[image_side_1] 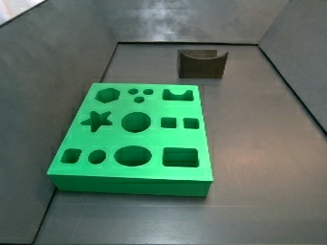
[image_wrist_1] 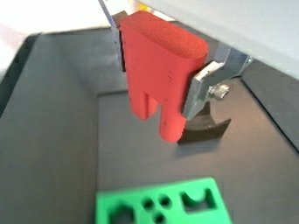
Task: Pick up the square-circle object. Move up. Rotate the square-circle object. Move to above the board. Insert the square-circle object.
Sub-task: Move to above the board, then insert the square-circle object.
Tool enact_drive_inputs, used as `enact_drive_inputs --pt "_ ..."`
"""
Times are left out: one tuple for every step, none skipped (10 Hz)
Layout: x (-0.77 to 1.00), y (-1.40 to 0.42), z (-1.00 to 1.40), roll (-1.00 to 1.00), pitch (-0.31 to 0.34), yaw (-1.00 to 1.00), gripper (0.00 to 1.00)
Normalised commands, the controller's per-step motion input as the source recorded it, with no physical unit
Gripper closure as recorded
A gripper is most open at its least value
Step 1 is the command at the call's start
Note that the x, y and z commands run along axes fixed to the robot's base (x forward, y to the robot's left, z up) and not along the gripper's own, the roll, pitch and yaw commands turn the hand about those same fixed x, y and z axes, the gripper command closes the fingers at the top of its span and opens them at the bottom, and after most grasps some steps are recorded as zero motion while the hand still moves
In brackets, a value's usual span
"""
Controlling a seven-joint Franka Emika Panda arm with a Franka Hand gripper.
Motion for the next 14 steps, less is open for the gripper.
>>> enact_drive_inputs --pt "0.40 -1.00 0.03 -0.06 0.072 1.00 1.00" --pt "0.41 -1.00 0.04 -0.05 0.079 1.00 1.00" --pt "0.40 -0.89 0.04 -0.05 0.089 1.00 1.00" --pt "0.31 -0.63 0.04 -0.04 0.097 1.00 1.00" --pt "0.22 -0.39 0.03 -0.03 0.104 1.00 1.00" --pt "0.13 -0.20 0.03 -0.02 0.109 1.00 1.00" --pt "0.09 -0.14 0.03 -0.02 0.116 1.00 1.00" --pt "0.07 -0.09 0.02 -0.01 0.137 1.00 1.00" --pt "0.07 -0.07 0.02 0.00 0.152 1.00 1.00" --pt "0.07 -0.05 0.03 0.01 0.199 1.00 1.00" --pt "0.07 -0.05 0.03 0.02 0.200 0.87 1.00" --pt "0.08 -0.04 0.03 0.04 0.179 0.43 1.00" --pt "0.08 -0.03 0.03 0.04 0.173 0.29 1.00" --pt "-0.61 -0.50 -0.83 0.19 -0.144 0.26 1.00"
